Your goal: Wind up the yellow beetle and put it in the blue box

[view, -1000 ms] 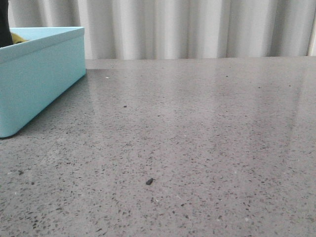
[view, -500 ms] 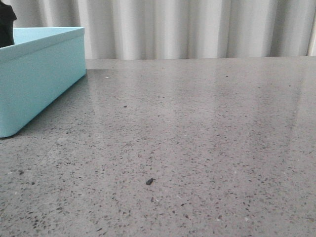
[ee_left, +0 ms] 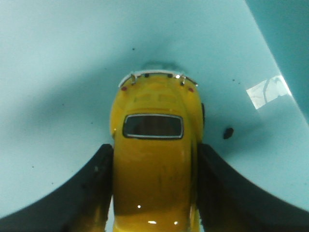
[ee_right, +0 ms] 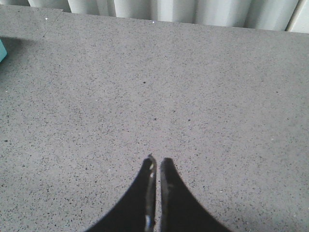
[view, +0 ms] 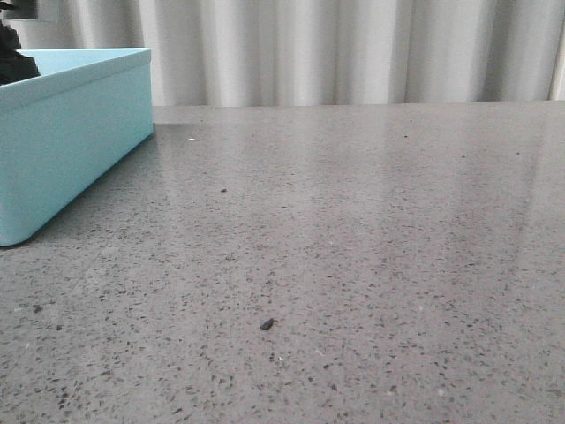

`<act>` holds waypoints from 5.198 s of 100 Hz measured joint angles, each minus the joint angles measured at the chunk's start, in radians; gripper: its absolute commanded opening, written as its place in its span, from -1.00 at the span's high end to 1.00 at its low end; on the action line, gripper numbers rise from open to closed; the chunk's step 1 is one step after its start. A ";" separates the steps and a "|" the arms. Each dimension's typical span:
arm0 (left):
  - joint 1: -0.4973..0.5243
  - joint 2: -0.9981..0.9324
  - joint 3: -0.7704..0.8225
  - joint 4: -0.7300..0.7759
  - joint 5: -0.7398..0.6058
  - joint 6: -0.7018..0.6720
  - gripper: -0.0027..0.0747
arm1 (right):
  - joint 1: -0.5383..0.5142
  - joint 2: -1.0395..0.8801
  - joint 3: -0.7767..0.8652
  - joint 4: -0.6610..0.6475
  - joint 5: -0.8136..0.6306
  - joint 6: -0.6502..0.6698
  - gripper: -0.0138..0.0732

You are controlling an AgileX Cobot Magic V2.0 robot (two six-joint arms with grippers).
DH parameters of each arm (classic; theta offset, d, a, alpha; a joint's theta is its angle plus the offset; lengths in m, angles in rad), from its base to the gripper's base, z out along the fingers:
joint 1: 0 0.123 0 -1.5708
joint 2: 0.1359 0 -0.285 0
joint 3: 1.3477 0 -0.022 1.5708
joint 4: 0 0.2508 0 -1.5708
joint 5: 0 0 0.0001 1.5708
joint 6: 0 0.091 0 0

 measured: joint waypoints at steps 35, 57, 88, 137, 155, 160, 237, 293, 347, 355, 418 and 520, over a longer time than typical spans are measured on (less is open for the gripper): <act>0.000 0.008 -0.002 -0.019 0.000 0.000 -0.09 | 0.000 0.000 0.000 0.002 0.000 0.000 0.82; 0.000 0.007 -0.002 -0.027 0.006 0.000 -0.09 | 0.000 0.000 0.000 0.002 0.000 0.000 0.82; 0.000 0.007 -0.046 -0.028 0.049 0.000 -0.08 | 0.000 0.000 0.000 0.002 0.000 0.000 0.82; 0.000 -0.098 -0.139 -0.029 0.079 -0.039 0.25 | 0.000 -0.035 0.009 -0.025 -0.011 0.000 0.82; 0.000 -0.172 -0.139 -0.036 0.083 -0.043 0.77 | 0.000 -0.122 0.082 -0.048 -0.102 0.000 0.82; 0.000 -0.190 -0.139 -0.040 0.085 -0.043 0.89 | 0.000 -0.148 0.110 -0.058 -0.126 0.000 0.82; 0.000 -0.626 0.124 -0.096 -0.062 -0.043 0.99 | 0.000 -0.494 0.619 -0.128 -0.448 0.000 0.82; 0.000 -1.204 0.954 -0.083 -0.715 -0.043 0.99 | 0.000 -0.505 0.749 -0.128 -0.632 0.049 0.82; 0.000 -1.762 1.301 -0.104 -0.862 -0.043 0.99 | 0.000 -0.505 0.869 -0.128 -0.785 0.051 0.82; 0.000 -1.811 1.301 -0.104 -0.862 -0.043 0.99 | 0.000 -0.505 0.869 -0.128 -0.781 0.054 0.82; 0.000 -1.842 1.301 -0.102 -0.862 -0.043 0.99 | 0.000 -0.505 0.869 -0.129 -0.781 0.054 0.82; 0.000 -1.858 1.590 0.190 -1.078 -0.621 0.99 | 0.000 -0.505 0.869 -0.130 -0.779 0.054 0.82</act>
